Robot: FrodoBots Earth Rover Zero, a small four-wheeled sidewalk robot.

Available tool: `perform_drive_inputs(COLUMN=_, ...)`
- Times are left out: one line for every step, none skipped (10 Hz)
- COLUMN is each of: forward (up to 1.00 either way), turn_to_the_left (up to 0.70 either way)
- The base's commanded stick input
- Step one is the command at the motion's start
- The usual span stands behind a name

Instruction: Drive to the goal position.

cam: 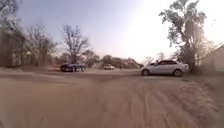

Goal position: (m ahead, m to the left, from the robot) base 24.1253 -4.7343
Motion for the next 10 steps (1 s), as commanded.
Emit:
perform_drive_inputs(forward=0.7, turn_to_the_left=0.0)
perform_drive_inputs(forward=0.7, turn_to_the_left=0.0)
perform_drive_inputs(forward=0.7, turn_to_the_left=0.0)
perform_drive_inputs(forward=0.7, turn_to_the_left=0.0)
perform_drive_inputs(forward=0.7, turn_to_the_left=0.0)
perform_drive_inputs(forward=0.7, turn_to_the_left=0.0)
perform_drive_inputs(forward=0.7, turn_to_the_left=0.0)
perform_drive_inputs(forward=0.7, turn_to_the_left=0.0)
perform_drive_inputs(forward=0.7, turn_to_the_left=0.0)
perform_drive_inputs(forward=0.7, turn_to_the_left=0.0)
